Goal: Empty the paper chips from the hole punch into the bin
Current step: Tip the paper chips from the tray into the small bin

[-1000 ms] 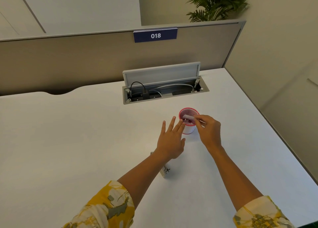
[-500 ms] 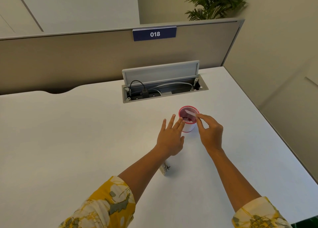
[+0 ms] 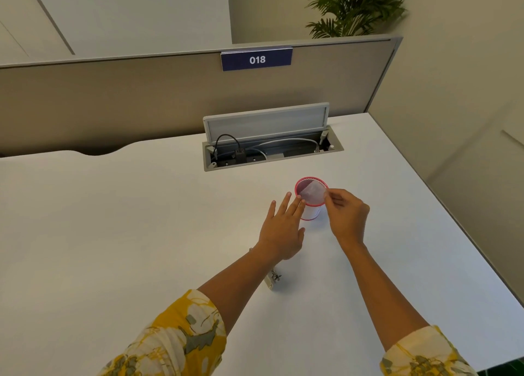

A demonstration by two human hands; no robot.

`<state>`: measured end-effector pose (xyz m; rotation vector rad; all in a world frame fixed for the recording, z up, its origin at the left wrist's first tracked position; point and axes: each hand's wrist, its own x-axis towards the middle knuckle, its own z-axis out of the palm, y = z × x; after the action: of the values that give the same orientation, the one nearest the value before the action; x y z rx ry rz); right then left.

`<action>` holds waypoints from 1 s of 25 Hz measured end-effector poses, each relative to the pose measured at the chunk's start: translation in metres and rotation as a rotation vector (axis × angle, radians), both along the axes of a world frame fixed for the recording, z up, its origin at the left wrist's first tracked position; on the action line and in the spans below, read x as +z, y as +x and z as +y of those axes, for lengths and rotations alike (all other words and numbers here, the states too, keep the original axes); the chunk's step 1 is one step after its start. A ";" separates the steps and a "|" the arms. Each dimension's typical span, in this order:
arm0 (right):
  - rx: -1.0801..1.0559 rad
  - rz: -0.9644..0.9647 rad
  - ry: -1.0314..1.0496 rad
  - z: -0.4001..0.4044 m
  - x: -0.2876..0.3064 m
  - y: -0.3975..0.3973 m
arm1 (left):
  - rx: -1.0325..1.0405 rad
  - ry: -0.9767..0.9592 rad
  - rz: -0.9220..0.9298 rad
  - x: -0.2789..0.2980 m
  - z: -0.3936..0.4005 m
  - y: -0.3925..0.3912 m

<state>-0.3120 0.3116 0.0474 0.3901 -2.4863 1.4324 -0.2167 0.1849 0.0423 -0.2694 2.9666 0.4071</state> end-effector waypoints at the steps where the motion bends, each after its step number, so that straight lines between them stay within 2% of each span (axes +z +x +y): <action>1: -0.057 -0.023 -0.042 0.000 0.002 -0.001 | 0.003 0.035 0.013 0.000 0.000 0.001; 4: -0.198 -0.143 -0.211 -0.005 0.013 0.002 | 0.042 0.171 0.078 -0.002 -0.004 0.011; 6: -0.233 -0.308 -0.359 -0.014 0.017 0.008 | 0.107 0.326 0.141 -0.005 -0.012 0.016; 12: -0.077 -0.939 -0.987 -0.057 0.021 0.058 | 0.456 0.857 0.370 0.005 -0.032 0.035; 14: -0.035 -1.112 -1.097 -0.070 0.016 0.078 | 0.573 1.057 0.448 0.011 -0.040 0.044; 16: 0.036 -1.283 -1.068 -0.081 0.010 0.098 | 0.721 1.243 0.480 0.015 -0.047 0.052; 18: 0.161 -1.378 -0.923 -0.089 0.007 0.119 | 0.847 1.350 0.493 0.011 -0.054 0.063; 21: 0.316 -1.346 -0.726 -0.098 0.009 0.150 | 0.943 1.359 0.559 -0.003 -0.064 0.082; 25: 0.357 -1.331 -0.615 -0.095 0.014 0.162 | 1.020 1.543 0.715 -0.003 -0.077 0.107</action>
<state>-0.1499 0.2165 0.0614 -0.4428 -2.4967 3.2406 -0.1101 0.1077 0.0394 -1.4733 1.6443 2.9288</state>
